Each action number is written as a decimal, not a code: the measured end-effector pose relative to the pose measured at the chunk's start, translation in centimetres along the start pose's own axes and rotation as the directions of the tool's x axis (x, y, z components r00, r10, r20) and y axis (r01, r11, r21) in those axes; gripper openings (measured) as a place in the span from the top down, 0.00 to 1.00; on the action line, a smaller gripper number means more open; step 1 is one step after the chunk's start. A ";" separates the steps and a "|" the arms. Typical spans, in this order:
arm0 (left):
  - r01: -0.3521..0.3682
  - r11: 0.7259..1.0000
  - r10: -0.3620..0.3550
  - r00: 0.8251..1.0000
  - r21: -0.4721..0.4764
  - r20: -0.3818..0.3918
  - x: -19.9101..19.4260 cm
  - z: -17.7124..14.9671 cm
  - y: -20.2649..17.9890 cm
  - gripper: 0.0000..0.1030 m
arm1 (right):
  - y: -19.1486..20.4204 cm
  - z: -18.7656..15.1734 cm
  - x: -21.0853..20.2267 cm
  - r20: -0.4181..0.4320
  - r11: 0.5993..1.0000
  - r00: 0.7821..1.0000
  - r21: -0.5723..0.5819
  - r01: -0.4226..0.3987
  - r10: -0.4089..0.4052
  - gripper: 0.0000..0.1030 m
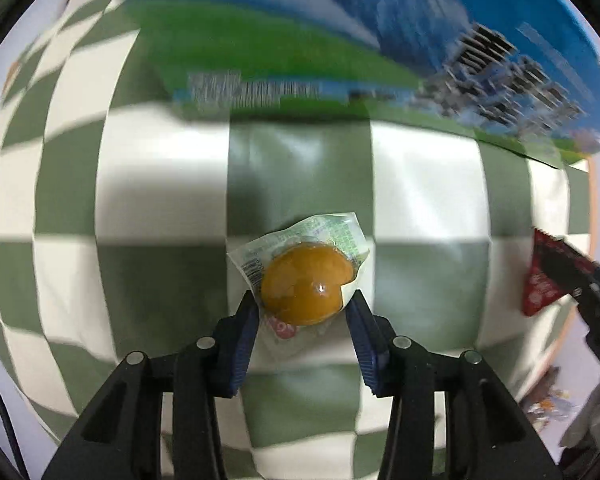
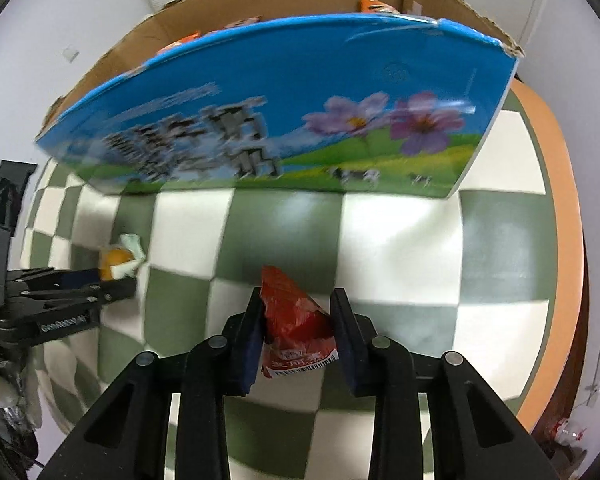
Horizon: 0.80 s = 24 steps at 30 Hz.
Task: Organize snacks
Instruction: 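Grasp the red triangular packet with the right tool while the left tool grasps the yolk-egg packet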
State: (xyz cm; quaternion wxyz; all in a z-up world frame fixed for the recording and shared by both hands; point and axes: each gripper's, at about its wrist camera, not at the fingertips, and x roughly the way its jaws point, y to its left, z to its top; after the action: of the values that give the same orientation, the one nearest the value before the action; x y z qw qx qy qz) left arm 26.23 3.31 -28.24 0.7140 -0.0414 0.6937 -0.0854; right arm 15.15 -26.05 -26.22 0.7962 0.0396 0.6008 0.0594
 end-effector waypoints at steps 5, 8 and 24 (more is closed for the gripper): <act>0.055 0.998 -0.056 0.998 -0.024 -0.035 0.0 -2.8 0.2 0.59 | 1.6 -2.7 -0.7 -0.024 0.999 0.999 -0.010 -0.047 0.047 0.67; 0.064 0.998 -0.065 0.996 -0.024 -0.058 1.1 -3.5 0.1 0.57 | 2.7 -3.5 -0.1 -0.040 0.998 0.998 -0.016 -0.055 0.054 0.67; 0.020 0.999 -0.021 0.999 -0.033 -0.036 1.9 -3.6 -1.9 0.49 | 2.5 -3.5 2.3 -0.046 0.997 0.997 0.053 -0.062 0.064 0.68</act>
State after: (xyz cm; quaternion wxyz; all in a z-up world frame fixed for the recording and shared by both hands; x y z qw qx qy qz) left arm 22.52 1.28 -29.91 0.6996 -0.0585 0.7074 -0.0823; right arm 12.28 -23.27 -29.07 0.7780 0.0776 0.6195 0.0700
